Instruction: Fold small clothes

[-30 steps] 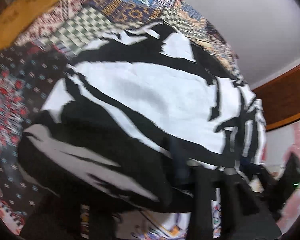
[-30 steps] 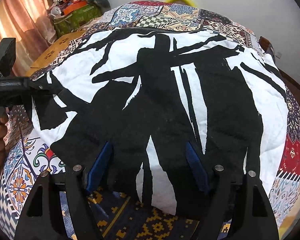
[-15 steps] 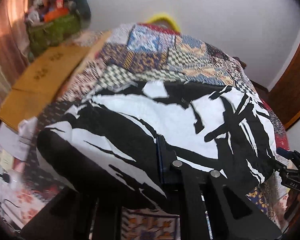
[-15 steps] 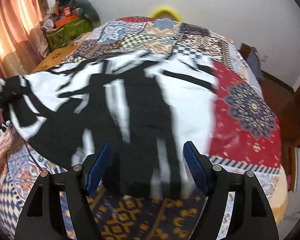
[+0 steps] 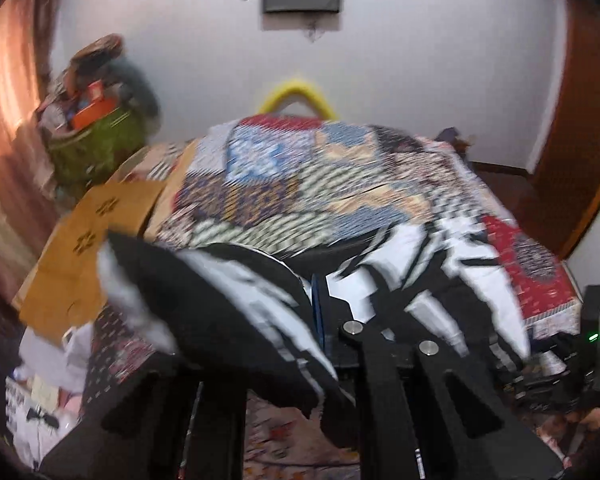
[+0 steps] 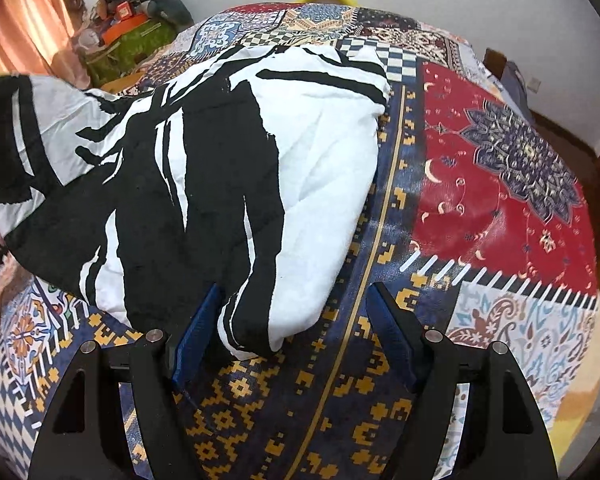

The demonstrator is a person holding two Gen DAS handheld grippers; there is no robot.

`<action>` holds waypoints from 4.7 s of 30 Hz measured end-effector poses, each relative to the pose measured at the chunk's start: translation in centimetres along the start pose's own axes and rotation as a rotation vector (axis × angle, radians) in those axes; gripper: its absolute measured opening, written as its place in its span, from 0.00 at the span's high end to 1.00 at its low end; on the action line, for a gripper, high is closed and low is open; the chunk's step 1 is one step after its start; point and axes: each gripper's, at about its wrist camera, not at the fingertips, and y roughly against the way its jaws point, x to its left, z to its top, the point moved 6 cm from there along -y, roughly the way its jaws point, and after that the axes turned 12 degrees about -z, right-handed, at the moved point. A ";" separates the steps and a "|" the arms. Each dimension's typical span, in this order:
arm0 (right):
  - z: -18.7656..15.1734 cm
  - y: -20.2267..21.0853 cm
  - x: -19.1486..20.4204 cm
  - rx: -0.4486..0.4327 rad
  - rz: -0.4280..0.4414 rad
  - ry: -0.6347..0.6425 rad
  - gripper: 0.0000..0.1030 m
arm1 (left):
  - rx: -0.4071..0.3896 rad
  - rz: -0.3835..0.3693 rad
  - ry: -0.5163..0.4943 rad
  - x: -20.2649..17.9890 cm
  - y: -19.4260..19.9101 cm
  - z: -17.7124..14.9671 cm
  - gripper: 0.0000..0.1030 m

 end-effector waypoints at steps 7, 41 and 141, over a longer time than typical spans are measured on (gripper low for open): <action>-0.1 0.0 0.0 -0.007 0.008 -0.003 0.30 | 0.019 -0.162 -0.116 -8.7 -2.7 2.2 0.90; -0.6 1.0 -0.7 -0.002 0.028 -0.040 0.30 | 0.345 -0.356 -0.268 -15.6 -8.7 -8.2 0.90; 10.3 2.0 3.6 -0.159 0.089 0.085 0.48 | 0.265 -0.163 -0.062 -1.3 -12.1 -3.0 0.30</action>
